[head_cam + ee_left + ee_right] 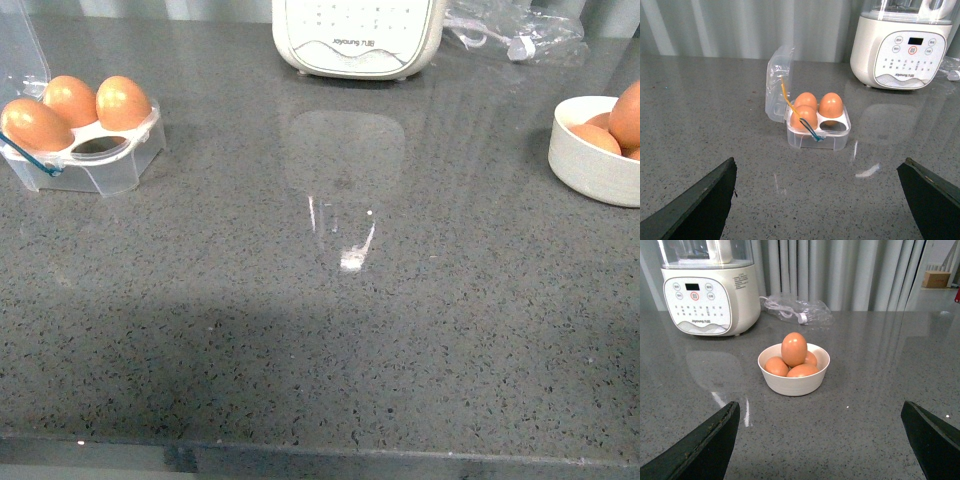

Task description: Put egg into box

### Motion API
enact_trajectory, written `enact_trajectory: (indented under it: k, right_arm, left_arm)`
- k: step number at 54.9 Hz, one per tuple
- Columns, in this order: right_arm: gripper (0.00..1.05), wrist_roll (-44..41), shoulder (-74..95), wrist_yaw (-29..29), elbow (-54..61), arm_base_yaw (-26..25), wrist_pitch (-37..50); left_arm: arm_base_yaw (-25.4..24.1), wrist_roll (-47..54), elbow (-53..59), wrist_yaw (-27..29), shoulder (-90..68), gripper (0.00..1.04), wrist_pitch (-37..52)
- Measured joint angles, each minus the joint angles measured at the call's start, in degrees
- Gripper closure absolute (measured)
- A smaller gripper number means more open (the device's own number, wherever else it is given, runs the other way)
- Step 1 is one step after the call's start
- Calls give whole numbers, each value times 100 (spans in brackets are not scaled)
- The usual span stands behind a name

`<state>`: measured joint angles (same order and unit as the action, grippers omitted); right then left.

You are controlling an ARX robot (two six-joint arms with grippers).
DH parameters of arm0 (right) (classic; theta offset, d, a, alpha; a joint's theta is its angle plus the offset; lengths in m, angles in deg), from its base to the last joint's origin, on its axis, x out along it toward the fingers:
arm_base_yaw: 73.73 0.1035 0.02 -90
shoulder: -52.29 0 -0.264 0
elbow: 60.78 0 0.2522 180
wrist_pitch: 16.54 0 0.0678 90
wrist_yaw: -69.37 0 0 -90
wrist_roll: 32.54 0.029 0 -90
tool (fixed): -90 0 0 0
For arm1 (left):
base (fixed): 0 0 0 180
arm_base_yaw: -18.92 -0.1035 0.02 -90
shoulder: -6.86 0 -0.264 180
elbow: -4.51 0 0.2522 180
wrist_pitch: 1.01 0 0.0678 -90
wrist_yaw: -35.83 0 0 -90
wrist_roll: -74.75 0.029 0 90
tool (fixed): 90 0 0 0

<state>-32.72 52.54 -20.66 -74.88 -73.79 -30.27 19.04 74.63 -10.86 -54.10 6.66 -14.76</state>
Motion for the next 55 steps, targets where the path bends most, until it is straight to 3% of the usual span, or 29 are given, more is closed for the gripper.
enact_trajectory:
  k: [33,35,36,39,41,48,55]
  right_arm:
    - [7,0,0,0,0,0,0]
    - [7,-11,76,389,-35,118,-136]
    - [7,-46,238,990,-125,308,-334]
    - [7,-175,636,1963,-166,570,-260]
    - [7,-269,809,2122,-166,597,-107]
    - [7,-516,1366,1917,-195,470,640]
    - [7,-866,2702,1049,-560,-96,2129]
  left_arm:
    - [0,0,0,0,0,7,0]
    - [0,0,0,0,0,7,0]
    - [0,0,0,-2,0,7,0]
    - [0,0,0,9,0,7,0]
    - [0,0,0,2,2,7,0]
    - [0,0,0,-2,0,7,0]
    - [0,0,0,-2,2,7,0]
